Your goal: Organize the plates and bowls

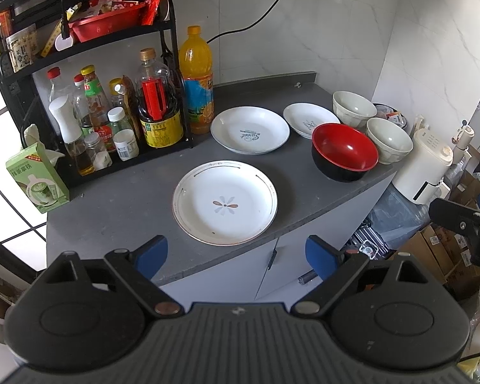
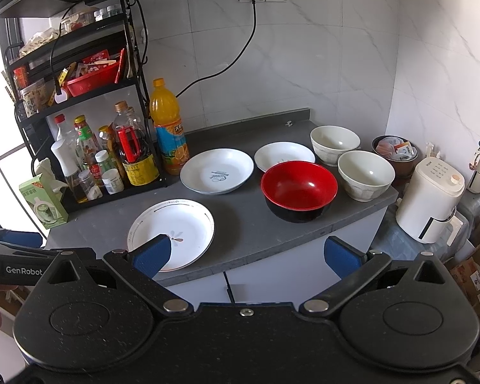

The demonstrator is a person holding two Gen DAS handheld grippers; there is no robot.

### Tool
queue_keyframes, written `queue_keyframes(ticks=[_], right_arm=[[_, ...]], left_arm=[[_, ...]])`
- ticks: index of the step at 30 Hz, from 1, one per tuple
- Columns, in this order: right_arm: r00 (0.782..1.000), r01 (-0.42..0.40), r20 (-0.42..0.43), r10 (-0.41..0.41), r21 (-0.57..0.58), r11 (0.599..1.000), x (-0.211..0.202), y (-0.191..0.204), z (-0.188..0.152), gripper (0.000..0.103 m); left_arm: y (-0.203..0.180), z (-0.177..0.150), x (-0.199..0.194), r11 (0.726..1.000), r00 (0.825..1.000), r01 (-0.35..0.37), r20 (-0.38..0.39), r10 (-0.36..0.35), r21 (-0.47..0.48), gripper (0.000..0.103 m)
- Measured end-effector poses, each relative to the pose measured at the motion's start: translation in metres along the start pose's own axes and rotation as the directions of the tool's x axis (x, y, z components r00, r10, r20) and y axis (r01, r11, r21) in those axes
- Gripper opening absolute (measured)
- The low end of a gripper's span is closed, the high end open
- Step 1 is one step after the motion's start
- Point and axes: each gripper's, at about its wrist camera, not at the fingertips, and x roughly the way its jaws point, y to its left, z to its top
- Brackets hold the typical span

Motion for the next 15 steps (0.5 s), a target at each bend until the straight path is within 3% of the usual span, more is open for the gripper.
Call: queue_keyframes(ticks=[15], right_arm=[[1.0,0.002,0.001,-0.002,-0.005,1.0,-0.0016,0.0024,0.0017,0.103]], left_arm=[[0.001,0.0001,-0.0017,1.0,1.0,0.001,0.001,-0.001,0.0,0.092]])
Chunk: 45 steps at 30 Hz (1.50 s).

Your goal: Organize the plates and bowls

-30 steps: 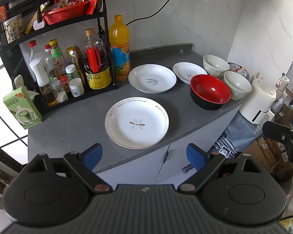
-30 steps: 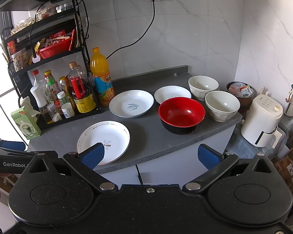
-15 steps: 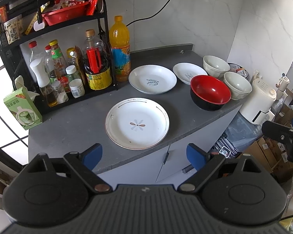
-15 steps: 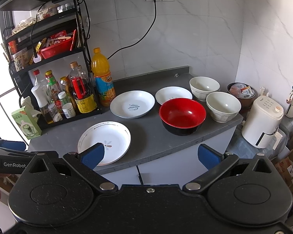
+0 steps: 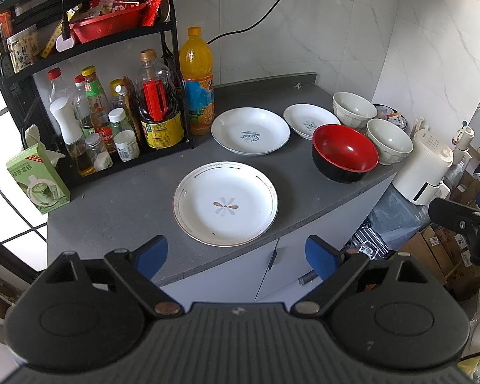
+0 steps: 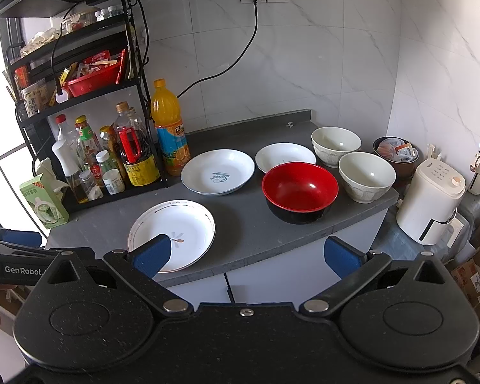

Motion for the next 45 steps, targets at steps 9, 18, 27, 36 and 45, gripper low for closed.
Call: queue_keyframes(ticks=[9,18,27,36,45], right_arm=[[1.0,0.0,-0.002,0.0,0.002,1.0,0.0,0.001,0.0,0.103],[1.0,0.0,0.0,0.0,0.001,1.0,0.0,0.001,0.001,0.103],[1.0,0.002,0.001,-0.002,0.004,1.0,0.001,0.001,0.001,0.103],[1.0,0.001,-0.002,-0.001,0.012,1.0,0.003,-0.003,0.002,0.103],[1.0,0.007,0.001,-0.007,0.056,0.998,0.012,-0.005,0.003,0.103]], left_arm=[[0.0,0.0,0.0,1.0,1.0,0.0,-0.001,0.0,0.0,0.092],[0.002,0.0,-0.002,1.0,1.0,0.001,-0.002,-0.001,-0.002,0.092],[0.004,0.0,-0.002,1.0,1.0,-0.002,-0.003,0.002,-0.003,0.092],[0.004,0.0,0.0,1.0,1.0,-0.003,-0.006,0.003,-0.006,0.092],[0.014,0.011,0.01,1.0,1.0,-0.002,0.003,0.002,-0.012,0.092]])
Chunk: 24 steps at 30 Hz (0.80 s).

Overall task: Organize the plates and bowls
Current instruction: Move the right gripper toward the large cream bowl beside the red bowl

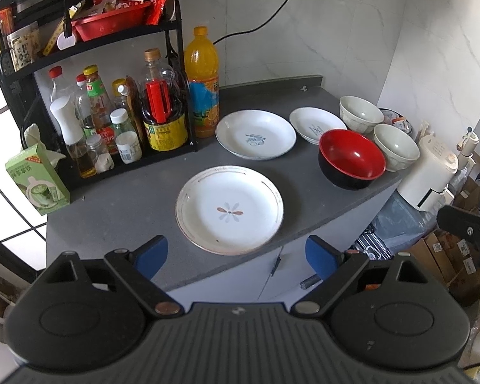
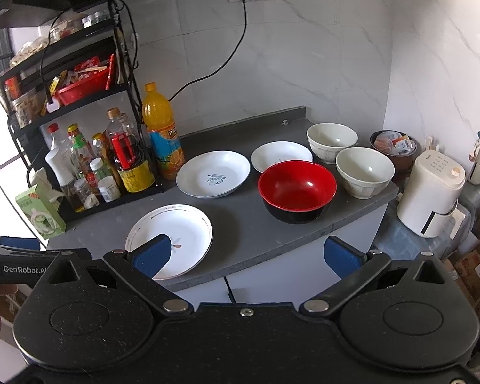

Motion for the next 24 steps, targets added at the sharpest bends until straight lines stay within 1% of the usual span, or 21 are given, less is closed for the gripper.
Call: queue_keyframes(ticks=[5,11,19,24], right_arm=[[1.0,0.019,0.007,-0.019,0.01,1.0,0.004,0.008,-0.003,0.103],[0.999,0.048,0.018,-0.049,0.038,0.998,0.01,0.02,-0.003,0.102],[0.991,0.121,0.04,-0.125,0.084,0.989,0.026,0.046,-0.006,0.099],[0.985,0.16,0.047,-0.167,0.124,0.979,0.037,0.053,-0.004,0.096]], left_arm=[[0.013,0.012,0.008,1.0,1.0,0.012,0.021,-0.012,0.01,0.092],[0.032,0.021,0.018,0.998,0.998,0.05,0.035,-0.051,0.034,0.092],[0.055,0.032,0.036,0.989,0.992,0.115,0.047,-0.12,0.091,0.091],[0.063,0.041,0.049,0.983,0.987,0.148,0.041,-0.153,0.109,0.091]])
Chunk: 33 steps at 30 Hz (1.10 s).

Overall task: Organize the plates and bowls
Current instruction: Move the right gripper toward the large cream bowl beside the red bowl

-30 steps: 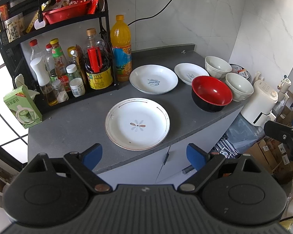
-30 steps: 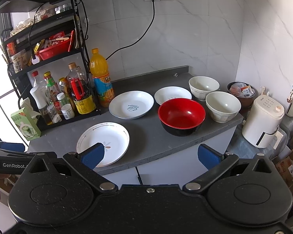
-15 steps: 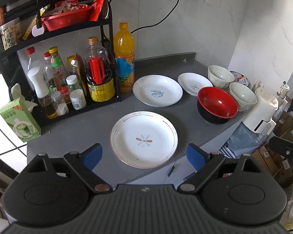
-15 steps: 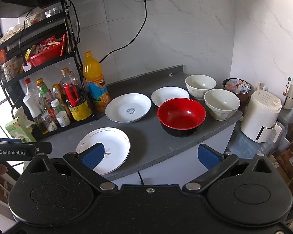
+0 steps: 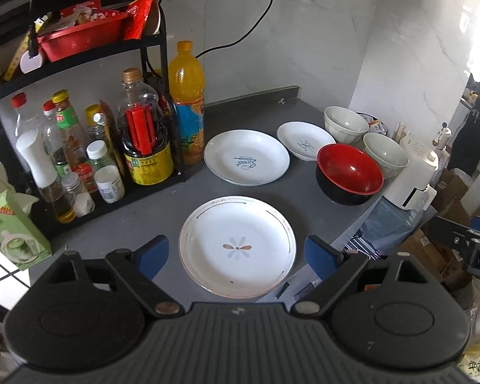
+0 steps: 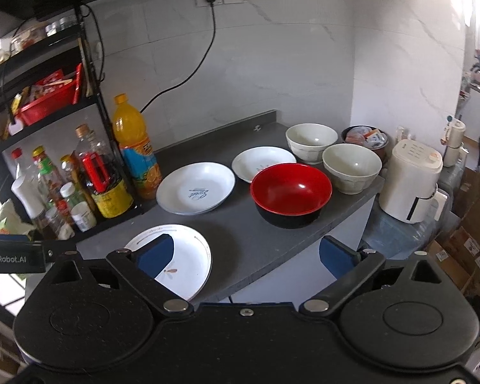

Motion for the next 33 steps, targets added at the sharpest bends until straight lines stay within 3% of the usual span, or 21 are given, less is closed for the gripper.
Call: queue_keyframes(ticks=[11,17,30,33], right_arm=[[0.998,0.066,0.001,-0.066,0.049,0.997,0.023,-0.009,0.006,0.091],[0.998,0.067,0.005,-0.067,0.065,0.996,0.045,-0.032,0.018,0.091],[0.999,0.037,-0.013,-0.036,0.061,0.997,0.126,-0.151,0.07,0.089],[1.0,0.013,-0.029,-0.012,0.055,0.998,0.145,-0.177,0.079,0.085]], left_arm=[[-0.011,0.022,0.026,0.998,0.998,0.059,0.014,-0.059,0.025,0.089],[-0.04,0.042,0.048,0.997,0.997,0.071,0.027,-0.072,0.039,0.089],[-0.152,0.103,0.136,0.999,0.999,0.037,0.005,-0.037,-0.009,0.089],[-0.178,0.118,0.155,0.999,0.999,0.031,0.011,-0.031,-0.023,0.087]])
